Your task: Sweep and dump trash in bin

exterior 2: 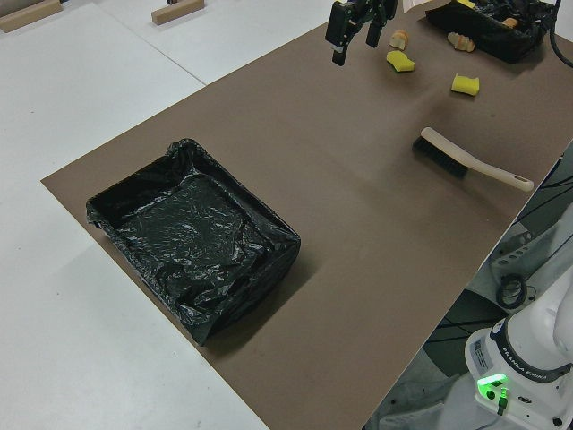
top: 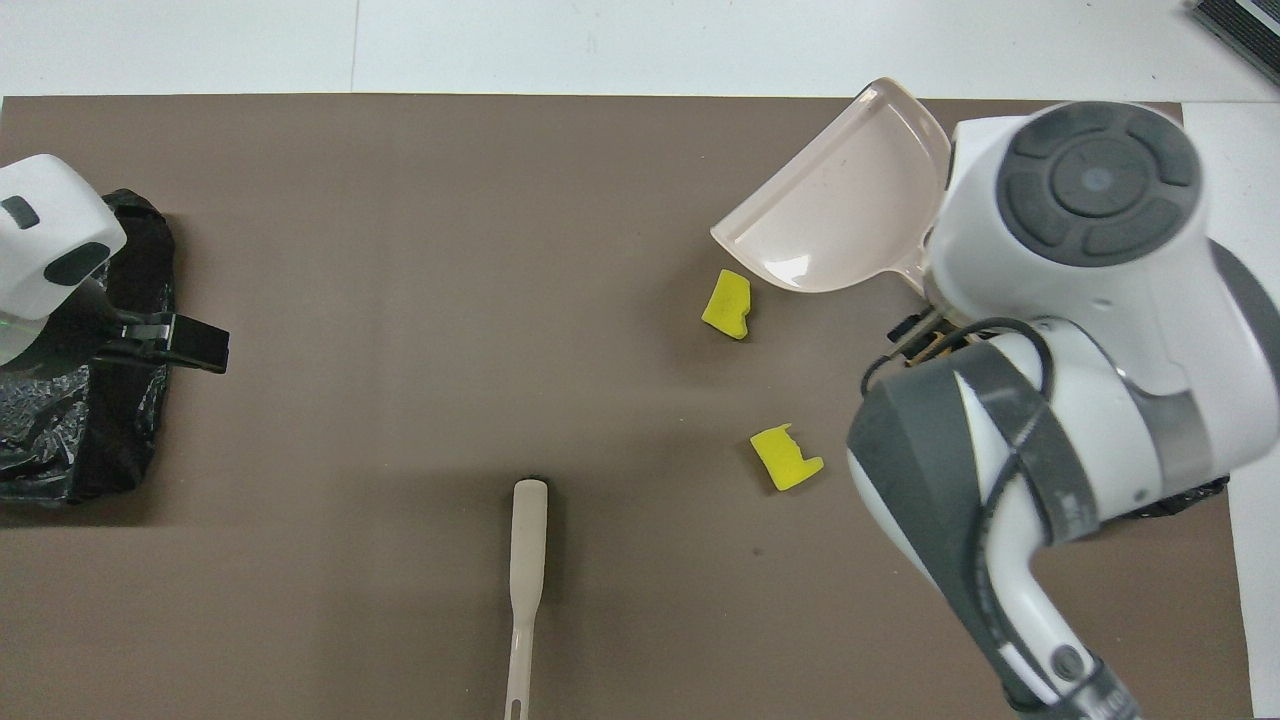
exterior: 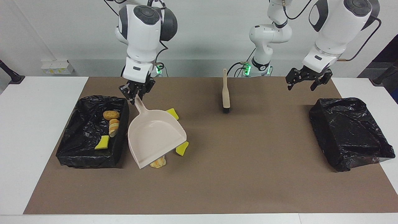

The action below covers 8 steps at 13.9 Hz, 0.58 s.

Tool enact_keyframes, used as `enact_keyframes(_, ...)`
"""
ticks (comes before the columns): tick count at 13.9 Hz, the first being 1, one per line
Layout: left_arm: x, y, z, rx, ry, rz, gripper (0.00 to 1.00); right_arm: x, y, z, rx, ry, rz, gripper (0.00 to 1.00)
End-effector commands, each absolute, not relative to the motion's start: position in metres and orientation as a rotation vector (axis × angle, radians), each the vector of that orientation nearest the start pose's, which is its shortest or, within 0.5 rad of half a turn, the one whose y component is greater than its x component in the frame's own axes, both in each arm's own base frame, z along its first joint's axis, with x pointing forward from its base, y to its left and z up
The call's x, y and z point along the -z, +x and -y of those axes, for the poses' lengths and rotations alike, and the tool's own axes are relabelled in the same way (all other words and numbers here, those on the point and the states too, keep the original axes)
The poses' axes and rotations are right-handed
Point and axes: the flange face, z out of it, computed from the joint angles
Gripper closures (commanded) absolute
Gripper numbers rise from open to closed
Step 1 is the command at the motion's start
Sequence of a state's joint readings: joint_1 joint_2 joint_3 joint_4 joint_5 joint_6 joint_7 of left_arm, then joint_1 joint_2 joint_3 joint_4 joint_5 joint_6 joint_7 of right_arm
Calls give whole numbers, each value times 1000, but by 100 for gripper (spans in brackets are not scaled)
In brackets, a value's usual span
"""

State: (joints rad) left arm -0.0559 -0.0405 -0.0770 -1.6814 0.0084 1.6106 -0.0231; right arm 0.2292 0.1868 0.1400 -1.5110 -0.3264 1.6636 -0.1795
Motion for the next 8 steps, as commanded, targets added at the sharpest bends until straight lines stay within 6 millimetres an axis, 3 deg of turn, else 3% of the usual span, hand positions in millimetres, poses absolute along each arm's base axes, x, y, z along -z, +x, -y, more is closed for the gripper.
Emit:
enact_keyframes(1,-601,533,67,-43,-3112,-187,0,-540,620,-247,76,-3325,632,100)
enact_keyframes(4,-600,533,67,-46,-3113,-187,0,-517,631,-288,109,-3296,376,100)
enact_keyframes(6,-600,533,67,-41,-3115,-187,0,-501,622,-332,154,-3283,218,100)
enact_keyframes(8,-600,533,68,-42,-3118,-187,0,-467,607,-389,162,-3249,42,100)
